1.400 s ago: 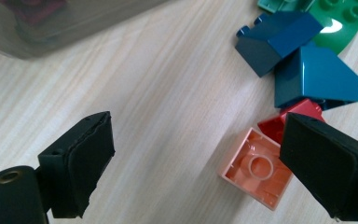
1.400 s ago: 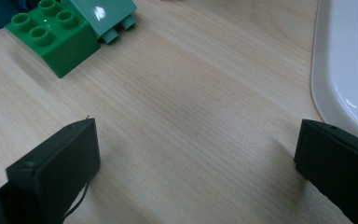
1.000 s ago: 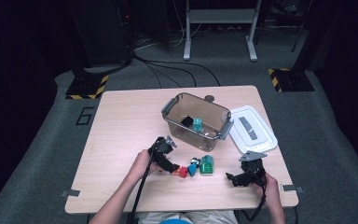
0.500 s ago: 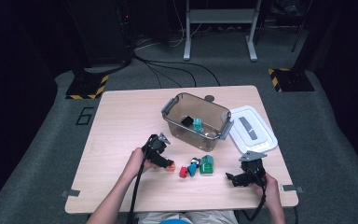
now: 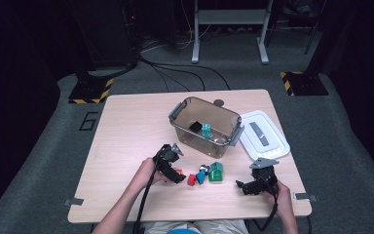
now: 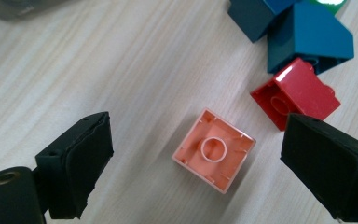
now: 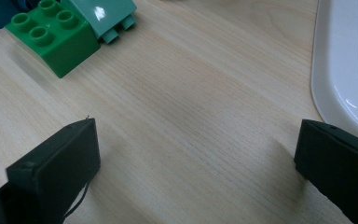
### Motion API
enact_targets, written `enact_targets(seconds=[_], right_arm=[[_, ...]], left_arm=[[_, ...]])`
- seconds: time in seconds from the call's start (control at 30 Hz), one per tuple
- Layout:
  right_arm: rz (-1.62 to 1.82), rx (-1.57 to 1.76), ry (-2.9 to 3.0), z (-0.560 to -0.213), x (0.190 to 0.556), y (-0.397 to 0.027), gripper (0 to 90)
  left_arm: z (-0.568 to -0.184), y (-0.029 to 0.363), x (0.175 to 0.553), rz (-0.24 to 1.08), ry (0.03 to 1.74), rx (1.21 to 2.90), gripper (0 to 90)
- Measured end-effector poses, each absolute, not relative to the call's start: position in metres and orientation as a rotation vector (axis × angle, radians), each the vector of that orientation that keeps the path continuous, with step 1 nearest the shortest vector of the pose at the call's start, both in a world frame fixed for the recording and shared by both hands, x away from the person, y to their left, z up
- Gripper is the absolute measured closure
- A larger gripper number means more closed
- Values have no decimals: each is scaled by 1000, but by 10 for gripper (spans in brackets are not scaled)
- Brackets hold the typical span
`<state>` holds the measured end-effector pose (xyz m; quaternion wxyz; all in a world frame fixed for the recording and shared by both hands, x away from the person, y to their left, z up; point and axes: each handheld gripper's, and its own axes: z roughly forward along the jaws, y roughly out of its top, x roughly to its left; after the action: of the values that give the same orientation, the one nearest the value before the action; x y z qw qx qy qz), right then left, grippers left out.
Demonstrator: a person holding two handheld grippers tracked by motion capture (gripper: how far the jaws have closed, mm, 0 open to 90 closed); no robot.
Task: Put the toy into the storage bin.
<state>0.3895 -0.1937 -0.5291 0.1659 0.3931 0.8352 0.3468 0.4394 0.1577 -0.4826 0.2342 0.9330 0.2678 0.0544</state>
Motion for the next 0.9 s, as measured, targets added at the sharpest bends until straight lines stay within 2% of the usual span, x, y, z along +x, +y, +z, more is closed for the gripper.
enact_targets(seconds=[0.13, 0.23, 0.3, 0.4, 0.9], right_arm=[[988, 1120, 2378, -529, 389, -194, 0], [988, 1121, 2378, -529, 389, -194, 0], [988, 1120, 2378, -529, 389, -194, 0], [988, 1120, 2378, -529, 389, -194, 0], [988, 1120, 2379, -529, 390, -194, 0]], left_arm=[[-489, 158, 438, 149, 733, 2575, 126], [-491, 158, 437, 145, 712, 2585, 229], [-492, 159, 436, 135, 709, 2590, 363], [-493, 159, 434, 128, 690, 2588, 477], [-485, 164, 436, 160, 690, 2574, 489]])
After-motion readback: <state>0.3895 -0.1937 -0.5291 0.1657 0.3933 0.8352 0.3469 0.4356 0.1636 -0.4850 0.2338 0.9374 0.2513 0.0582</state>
